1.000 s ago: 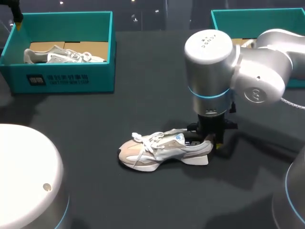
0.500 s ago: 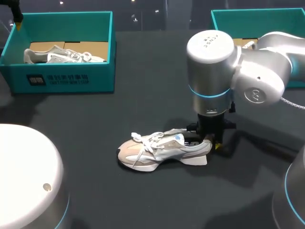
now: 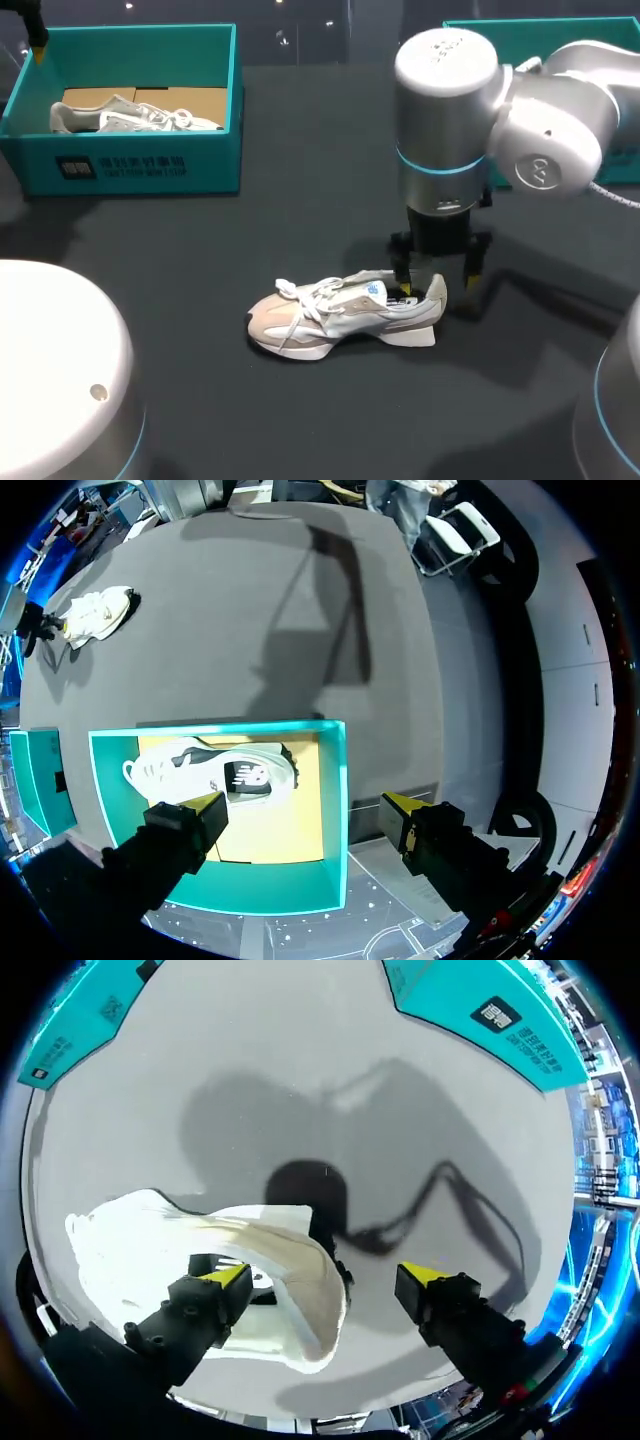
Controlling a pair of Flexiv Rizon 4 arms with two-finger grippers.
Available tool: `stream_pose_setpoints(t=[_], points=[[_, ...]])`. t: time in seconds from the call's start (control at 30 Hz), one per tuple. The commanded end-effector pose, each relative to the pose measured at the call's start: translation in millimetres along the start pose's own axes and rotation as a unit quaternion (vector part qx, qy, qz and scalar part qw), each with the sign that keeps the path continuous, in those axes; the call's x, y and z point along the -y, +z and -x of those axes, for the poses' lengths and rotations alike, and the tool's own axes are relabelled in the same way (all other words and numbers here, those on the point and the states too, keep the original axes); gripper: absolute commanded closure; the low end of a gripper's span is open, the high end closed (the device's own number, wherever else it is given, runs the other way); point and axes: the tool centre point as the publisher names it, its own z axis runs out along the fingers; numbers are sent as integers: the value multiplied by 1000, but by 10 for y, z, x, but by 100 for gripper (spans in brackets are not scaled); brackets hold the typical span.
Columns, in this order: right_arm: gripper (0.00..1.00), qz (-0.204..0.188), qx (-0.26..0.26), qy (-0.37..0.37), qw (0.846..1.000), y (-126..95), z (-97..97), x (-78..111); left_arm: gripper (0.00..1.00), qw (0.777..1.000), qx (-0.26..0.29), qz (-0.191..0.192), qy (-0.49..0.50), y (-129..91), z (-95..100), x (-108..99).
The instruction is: Take the shoe out of the shoebox, open the shoe tongue, remove and reinsert the insole, then place the shoe into the shoebox
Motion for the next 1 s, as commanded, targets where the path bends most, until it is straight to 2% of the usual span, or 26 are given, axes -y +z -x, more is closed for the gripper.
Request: stream_pose_setpoints(t=[0.03, 0.1, 0.13, 0.57, 0.63, 0.77, 0.83, 0.87, 0.9, 1.0], points=[[0, 80, -97, -115, 985, -468, 232, 119, 0, 1000, -1, 2, 0, -3, -1, 18], [0, 135, -167, -214, 953, -619, 272, 159, 0, 1000, -1, 2, 0, -3, -1, 18], [0, 116, -158, -233, 953, -686, 289, 175, 0, 1000, -1, 2, 0, -3, -1, 18], [0, 116, -158, -233, 953, -686, 289, 175, 0, 1000, -1, 2, 0, -3, -1, 18], [0, 149, -189, -275, 931, -691, 334, 230, 0, 1000, -1, 2, 0, -3, -1, 18], [0, 222, -248, -347, 877, -694, 498, 320, 0, 1000, -1, 2, 0, -3, -1, 18], [0, 269, -287, -401, 827, -676, 581, 364, 0, 1000, -1, 2, 0, -3, -1, 18], [0, 287, -299, -415, 810, -635, 637, 371, 0, 1000, -1, 2, 0, -3, -1, 18], [0, 302, -325, -433, 785, -588, 686, 384, 0, 1000, -1, 2, 0, -3, -1, 18], [0, 302, -325, -433, 785, -588, 686, 384, 0, 1000, -1, 2, 0, -3, -1, 18]])
